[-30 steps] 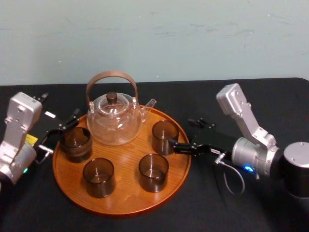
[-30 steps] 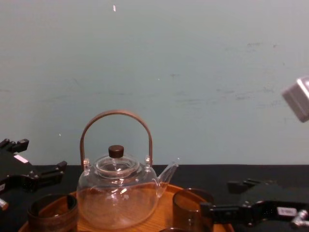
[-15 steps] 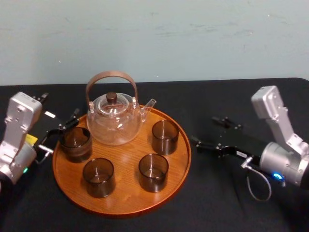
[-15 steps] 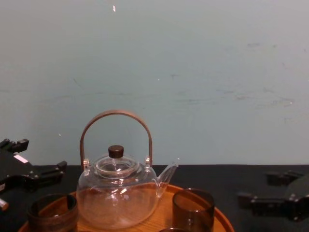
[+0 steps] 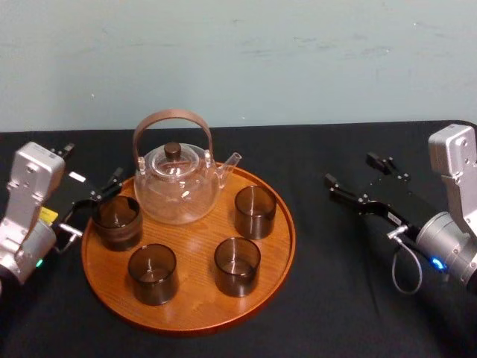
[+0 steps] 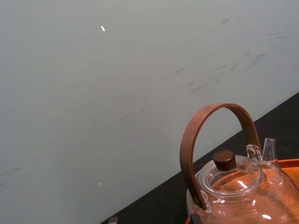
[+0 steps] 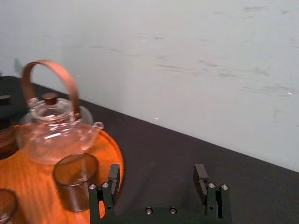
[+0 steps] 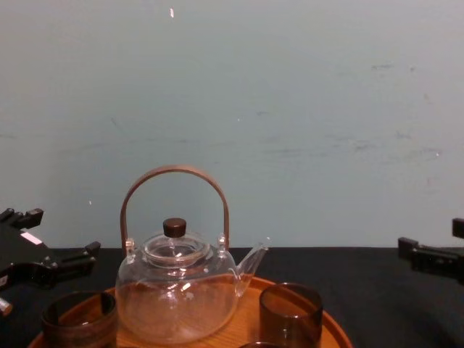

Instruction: Pick up the glass from the table and place it on the tray.

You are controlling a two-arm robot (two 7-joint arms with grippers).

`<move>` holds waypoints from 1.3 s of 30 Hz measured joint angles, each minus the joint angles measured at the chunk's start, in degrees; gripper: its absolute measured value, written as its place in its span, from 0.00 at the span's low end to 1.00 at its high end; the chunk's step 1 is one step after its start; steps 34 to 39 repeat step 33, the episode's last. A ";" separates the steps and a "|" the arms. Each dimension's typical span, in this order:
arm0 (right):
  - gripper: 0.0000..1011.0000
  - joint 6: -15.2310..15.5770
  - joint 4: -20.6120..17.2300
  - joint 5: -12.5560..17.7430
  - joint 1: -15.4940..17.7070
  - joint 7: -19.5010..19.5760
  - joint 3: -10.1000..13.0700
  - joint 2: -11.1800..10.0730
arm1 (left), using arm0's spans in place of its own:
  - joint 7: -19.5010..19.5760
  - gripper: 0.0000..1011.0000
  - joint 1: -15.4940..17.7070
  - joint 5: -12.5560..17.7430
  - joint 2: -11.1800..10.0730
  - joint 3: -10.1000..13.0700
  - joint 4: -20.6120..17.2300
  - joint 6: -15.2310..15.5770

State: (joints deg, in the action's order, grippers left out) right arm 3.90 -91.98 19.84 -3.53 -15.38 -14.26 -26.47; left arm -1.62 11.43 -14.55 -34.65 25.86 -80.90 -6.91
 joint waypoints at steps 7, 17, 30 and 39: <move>0.99 0.50 1.27 -0.98 0.16 2.37 1.71 2.61 | 0.00 0.99 0.00 0.00 0.00 0.00 0.00 0.00; 0.99 0.86 1.72 -1.53 0.13 2.90 2.15 3.39 | 0.00 0.99 0.00 0.00 0.00 0.00 0.00 0.00; 0.99 0.81 1.71 -1.51 0.13 2.90 2.10 3.33 | 0.00 0.99 0.00 0.00 0.00 0.00 0.00 0.00; 0.99 0.80 1.70 -1.51 0.14 2.90 2.08 3.32 | 0.00 0.99 0.00 0.00 0.00 0.00 0.00 0.00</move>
